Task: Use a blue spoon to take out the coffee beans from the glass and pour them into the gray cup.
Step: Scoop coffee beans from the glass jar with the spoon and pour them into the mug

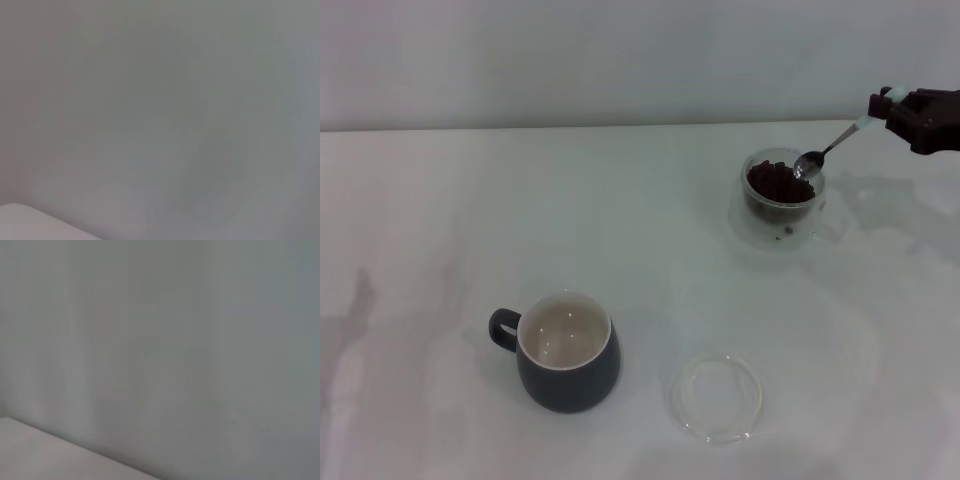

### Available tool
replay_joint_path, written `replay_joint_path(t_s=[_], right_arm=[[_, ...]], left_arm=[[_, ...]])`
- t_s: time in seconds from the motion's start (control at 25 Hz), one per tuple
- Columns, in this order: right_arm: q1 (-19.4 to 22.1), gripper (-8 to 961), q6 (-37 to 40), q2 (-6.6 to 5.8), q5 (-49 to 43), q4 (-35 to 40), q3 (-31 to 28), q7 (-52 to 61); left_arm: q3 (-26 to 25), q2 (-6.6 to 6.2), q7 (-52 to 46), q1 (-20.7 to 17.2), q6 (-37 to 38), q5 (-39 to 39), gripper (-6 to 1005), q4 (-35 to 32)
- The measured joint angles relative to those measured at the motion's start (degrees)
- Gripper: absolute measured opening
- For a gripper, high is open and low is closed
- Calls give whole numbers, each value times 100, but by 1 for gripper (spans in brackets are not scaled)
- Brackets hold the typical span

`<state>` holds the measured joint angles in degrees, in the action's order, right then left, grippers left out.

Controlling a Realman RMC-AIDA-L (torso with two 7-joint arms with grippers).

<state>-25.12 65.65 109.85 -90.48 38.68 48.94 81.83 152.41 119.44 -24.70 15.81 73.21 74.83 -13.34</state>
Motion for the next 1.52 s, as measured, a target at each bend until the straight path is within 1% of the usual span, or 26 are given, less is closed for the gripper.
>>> replay_joint_path(t_s=[0.2,0.52,0.68,1.0,1.2,1.32,1.52], right_arm=[[16,146,4,14,-8,16,163,0],[22,145,-27,132,-14,46,301,7],[23,145,-55,162,-14,47,301,165],[9,145,-114,127,-142,11,341,1126],[36,145,-157,161,-125,5,300,1623],[40,145,-351,161,-116,-7,295,2021],[85,145,-487,123,-89,-25,256,2592]], left_arm=[[-1,0,0,1,0,42,875,-1],[0,0,0,-8,0,42,875,13],[-1,-5,0,-14,0,41,875,20],[-1,-17,0,-35,32,40,876,25],[-1,-12,0,-54,62,40,876,25],[-1,-22,0,-44,62,40,876,26],[-6,-28,-10,-60,65,105,875,101]])
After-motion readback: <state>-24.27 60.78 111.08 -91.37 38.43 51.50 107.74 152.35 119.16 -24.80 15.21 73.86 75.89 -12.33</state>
